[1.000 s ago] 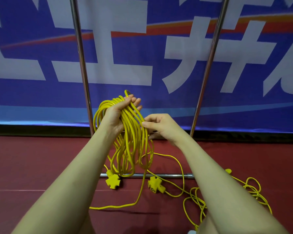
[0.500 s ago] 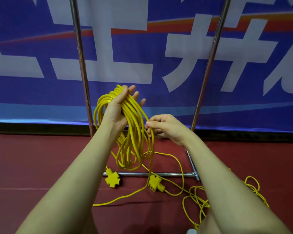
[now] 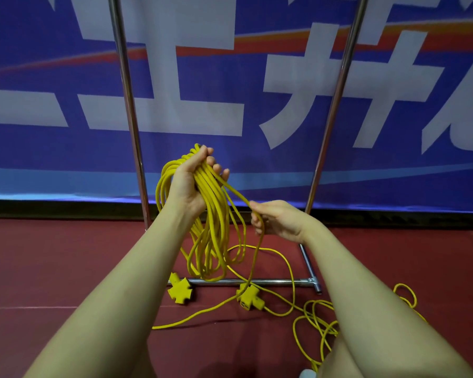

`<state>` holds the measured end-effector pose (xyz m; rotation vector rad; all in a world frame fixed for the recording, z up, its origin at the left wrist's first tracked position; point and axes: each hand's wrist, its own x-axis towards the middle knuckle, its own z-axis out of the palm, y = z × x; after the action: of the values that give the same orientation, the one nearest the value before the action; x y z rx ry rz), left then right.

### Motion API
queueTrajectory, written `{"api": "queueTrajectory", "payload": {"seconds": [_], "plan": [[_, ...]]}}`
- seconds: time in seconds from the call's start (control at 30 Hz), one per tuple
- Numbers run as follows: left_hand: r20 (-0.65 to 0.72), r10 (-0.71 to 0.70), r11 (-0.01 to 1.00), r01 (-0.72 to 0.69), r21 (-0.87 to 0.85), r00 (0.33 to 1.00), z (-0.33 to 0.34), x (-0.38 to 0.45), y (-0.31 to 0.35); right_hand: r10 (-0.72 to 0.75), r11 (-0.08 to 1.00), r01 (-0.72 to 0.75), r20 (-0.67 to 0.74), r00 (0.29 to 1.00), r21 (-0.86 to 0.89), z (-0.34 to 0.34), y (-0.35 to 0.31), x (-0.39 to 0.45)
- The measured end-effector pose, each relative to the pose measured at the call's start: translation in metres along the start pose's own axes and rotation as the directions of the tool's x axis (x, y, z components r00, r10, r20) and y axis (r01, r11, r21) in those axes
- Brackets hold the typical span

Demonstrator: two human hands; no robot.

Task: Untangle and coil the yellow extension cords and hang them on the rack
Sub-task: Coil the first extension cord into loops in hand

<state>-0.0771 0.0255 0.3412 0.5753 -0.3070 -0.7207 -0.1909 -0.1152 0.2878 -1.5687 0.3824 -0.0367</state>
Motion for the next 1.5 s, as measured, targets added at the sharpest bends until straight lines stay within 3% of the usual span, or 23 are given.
{"api": "queueTrajectory", "payload": {"seconds": [0.2,0.33,0.43,0.53,0.6,0.77,0.9,1.03,1.2,1.33,1.5], "plan": [[0.108,-0.082,0.98,0.06,0.188,0.991,-0.003,0.001,-0.002,0.012,0.973,0.004,-0.07,0.997,0.229,-0.01,-0.007,-0.001],[0.164,-0.161,0.912,0.083,0.403,0.973,-0.004,0.0,-0.001,0.004,0.856,0.049,-0.101,0.995,0.514,-0.017,-0.025,-0.008],[0.226,-0.173,0.794,0.0,0.608,0.959,-0.006,-0.004,-0.001,-0.063,0.752,0.095,-0.072,0.995,0.652,-0.015,-0.044,-0.018],[0.258,-0.238,0.605,-0.065,0.794,0.936,-0.01,-0.005,-0.002,-0.103,0.735,0.093,-0.026,0.994,0.672,-0.007,-0.056,-0.026],[0.253,-0.31,0.559,-0.039,0.828,0.916,-0.012,-0.005,-0.006,-0.111,0.733,0.09,-0.012,0.994,0.674,-0.003,-0.063,-0.03],[0.233,-0.41,0.664,0.113,0.74,0.882,-0.019,-0.006,-0.02,-0.094,0.608,0.094,-0.046,0.994,0.789,0.002,-0.073,-0.037],[0.255,-0.474,0.661,0.15,0.735,0.843,-0.022,-0.011,-0.029,-0.057,0.506,0.136,-0.124,0.991,0.852,0.003,-0.069,-0.03],[0.258,-0.509,0.67,0.19,0.718,0.821,-0.024,-0.011,-0.038,-0.032,0.494,0.178,-0.187,0.982,0.851,0.005,-0.065,-0.021],[0.276,-0.499,0.697,0.191,0.691,0.822,-0.016,-0.015,-0.043,-0.032,0.541,0.197,-0.214,0.976,0.818,0.002,-0.062,-0.019],[0.226,-0.443,0.754,0.224,0.618,0.867,-0.008,-0.014,-0.039,-0.02,0.587,0.207,-0.242,0.97,0.783,-0.007,-0.056,-0.019],[0.122,-0.245,0.893,0.175,0.415,0.962,0.004,-0.005,-0.03,0.015,0.82,0.205,-0.377,0.926,0.535,-0.007,-0.041,-0.014]]}}
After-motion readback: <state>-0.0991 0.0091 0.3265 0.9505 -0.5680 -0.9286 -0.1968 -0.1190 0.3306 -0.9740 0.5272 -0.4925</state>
